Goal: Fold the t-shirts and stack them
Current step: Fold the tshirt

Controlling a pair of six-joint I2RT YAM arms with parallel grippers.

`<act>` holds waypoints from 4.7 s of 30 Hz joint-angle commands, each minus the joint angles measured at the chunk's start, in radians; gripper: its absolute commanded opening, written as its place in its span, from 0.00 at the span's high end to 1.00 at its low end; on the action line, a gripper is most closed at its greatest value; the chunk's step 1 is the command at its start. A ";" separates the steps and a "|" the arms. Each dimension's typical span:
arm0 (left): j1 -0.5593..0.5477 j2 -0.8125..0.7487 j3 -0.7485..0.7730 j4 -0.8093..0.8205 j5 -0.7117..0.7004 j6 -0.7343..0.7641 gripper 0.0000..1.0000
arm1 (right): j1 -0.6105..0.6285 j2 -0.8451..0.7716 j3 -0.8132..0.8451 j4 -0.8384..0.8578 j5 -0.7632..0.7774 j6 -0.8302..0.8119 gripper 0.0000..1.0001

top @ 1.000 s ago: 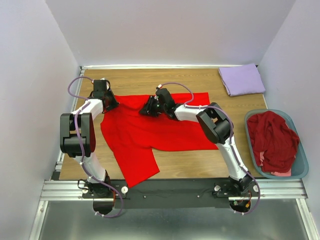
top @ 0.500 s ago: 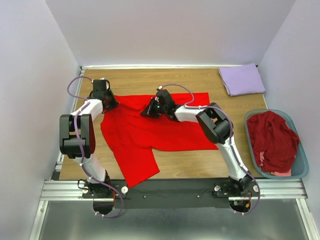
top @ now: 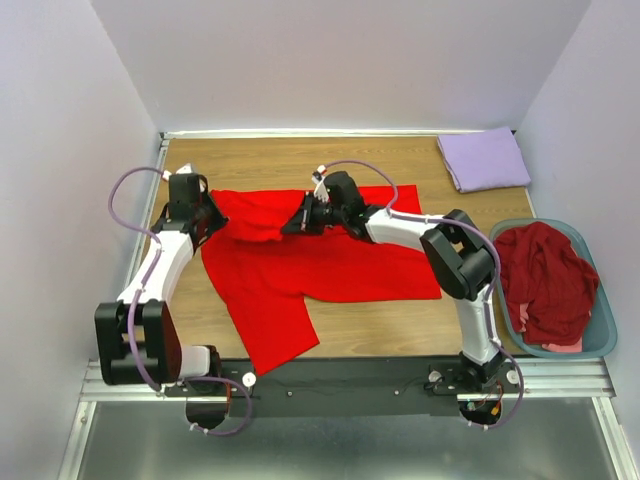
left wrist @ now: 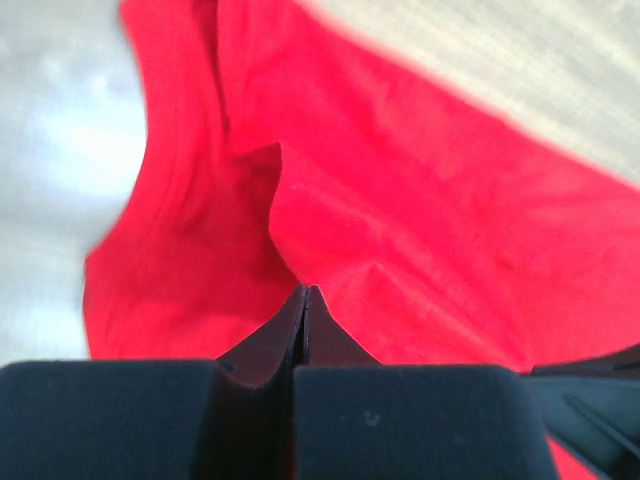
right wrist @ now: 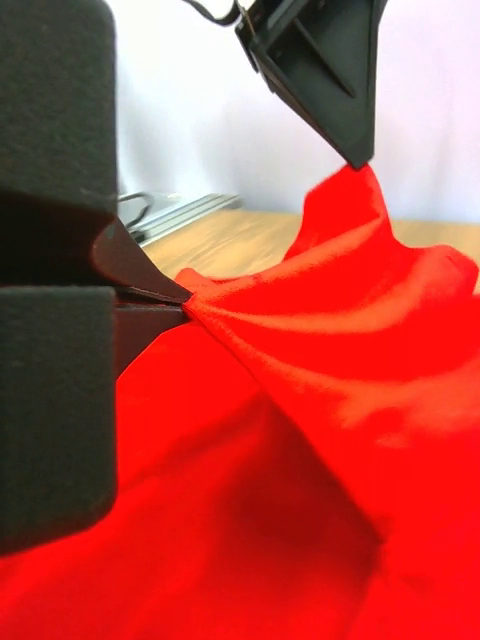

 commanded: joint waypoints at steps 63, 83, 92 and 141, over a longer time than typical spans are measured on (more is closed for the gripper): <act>0.085 0.696 0.410 0.125 -0.266 -0.081 0.93 | -0.705 0.119 0.011 -0.319 0.138 -0.382 0.65; 0.054 0.786 0.805 -0.004 -0.166 0.009 0.50 | -0.794 0.047 0.233 -0.428 0.113 -0.491 0.55; 0.018 0.335 0.477 -0.066 -0.240 0.011 0.39 | -0.742 -0.329 -0.069 -0.525 0.196 -0.498 0.52; -0.142 -0.007 -0.194 -0.268 -0.252 -0.069 0.54 | -0.612 -0.731 -0.581 -0.744 0.440 -0.561 0.47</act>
